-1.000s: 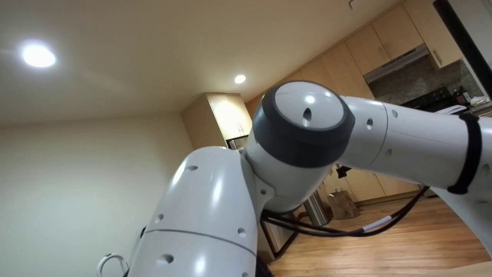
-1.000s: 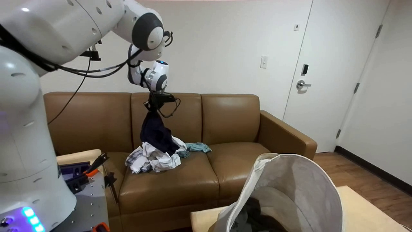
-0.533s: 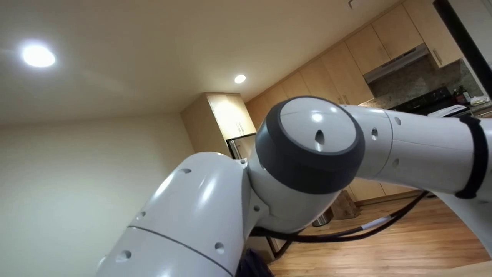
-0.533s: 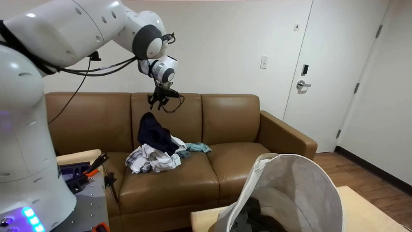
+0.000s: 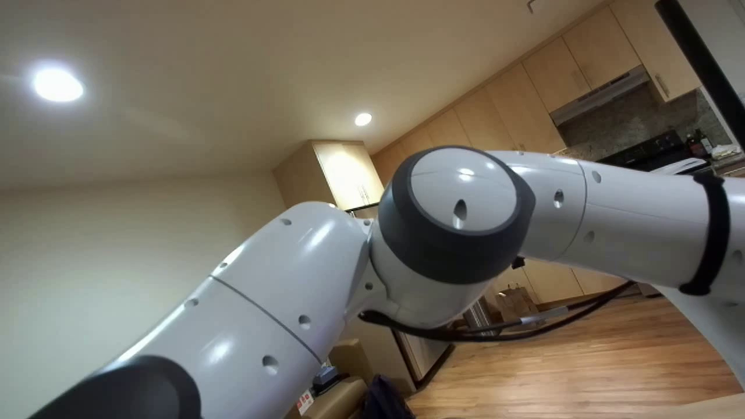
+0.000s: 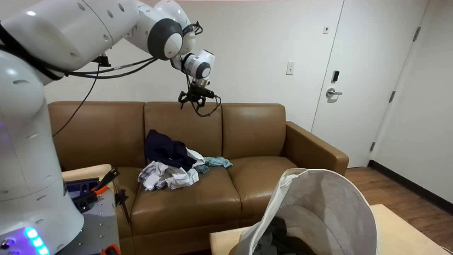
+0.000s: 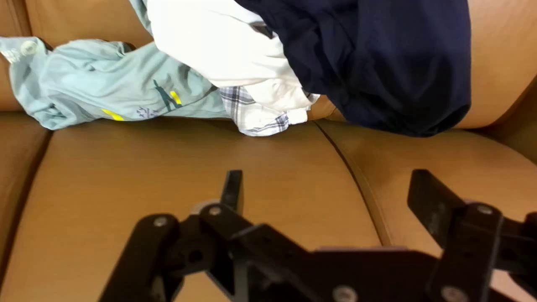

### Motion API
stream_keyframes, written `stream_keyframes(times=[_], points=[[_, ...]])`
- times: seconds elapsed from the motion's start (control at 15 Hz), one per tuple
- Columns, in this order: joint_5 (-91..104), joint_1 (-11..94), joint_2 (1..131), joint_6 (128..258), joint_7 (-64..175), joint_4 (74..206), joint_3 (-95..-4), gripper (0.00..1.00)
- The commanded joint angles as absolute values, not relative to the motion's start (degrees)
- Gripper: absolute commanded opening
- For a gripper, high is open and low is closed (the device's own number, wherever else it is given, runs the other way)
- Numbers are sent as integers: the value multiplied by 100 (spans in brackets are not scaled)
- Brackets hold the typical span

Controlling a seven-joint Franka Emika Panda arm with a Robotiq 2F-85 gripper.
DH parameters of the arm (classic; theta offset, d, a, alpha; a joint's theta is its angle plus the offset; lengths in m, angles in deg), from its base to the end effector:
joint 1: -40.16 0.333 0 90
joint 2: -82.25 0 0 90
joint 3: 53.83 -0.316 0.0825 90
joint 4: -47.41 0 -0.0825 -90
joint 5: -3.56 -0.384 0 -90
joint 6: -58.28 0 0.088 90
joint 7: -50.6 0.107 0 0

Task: Remove a black thing from the bag and put it on the couch

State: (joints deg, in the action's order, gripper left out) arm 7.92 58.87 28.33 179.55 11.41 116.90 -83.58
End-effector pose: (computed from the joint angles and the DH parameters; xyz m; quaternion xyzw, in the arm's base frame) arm 0.5877 0.4849 0.2571 -0.7636 -0.6219 -0.0220 0.1722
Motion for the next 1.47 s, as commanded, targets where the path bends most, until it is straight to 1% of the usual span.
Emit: stream_keyframes(times=[0.0, 0.33, 0.53, 0.6, 0.73, 0.93, 1.07, 1.13, 1.4], points=[[500, 5321, 3596, 18309, 1708, 12502, -8342, 100], [98, 4464, 4743, 19369, 2150, 13661, -8388, 100], [55, 4076, 5422, 19707, 2311, 14280, -8366, 100], [-187, 4208, 5739, 19738, 2277, 14470, -8074, 100], [-538, 4096, 6191, 19776, 2241, 14831, -7990, 100], [-1838, 3889, 6643, 19847, 1801, 15145, -8123, 100], [-2707, 3928, 6813, 19901, 1411, 15210, -8142, 100], [-2190, 4249, 6526, 19638, 1727, 14835, -7796, 100], [-2589, 4266, 6717, 19685, 1599, 14982, -7798, 100]])
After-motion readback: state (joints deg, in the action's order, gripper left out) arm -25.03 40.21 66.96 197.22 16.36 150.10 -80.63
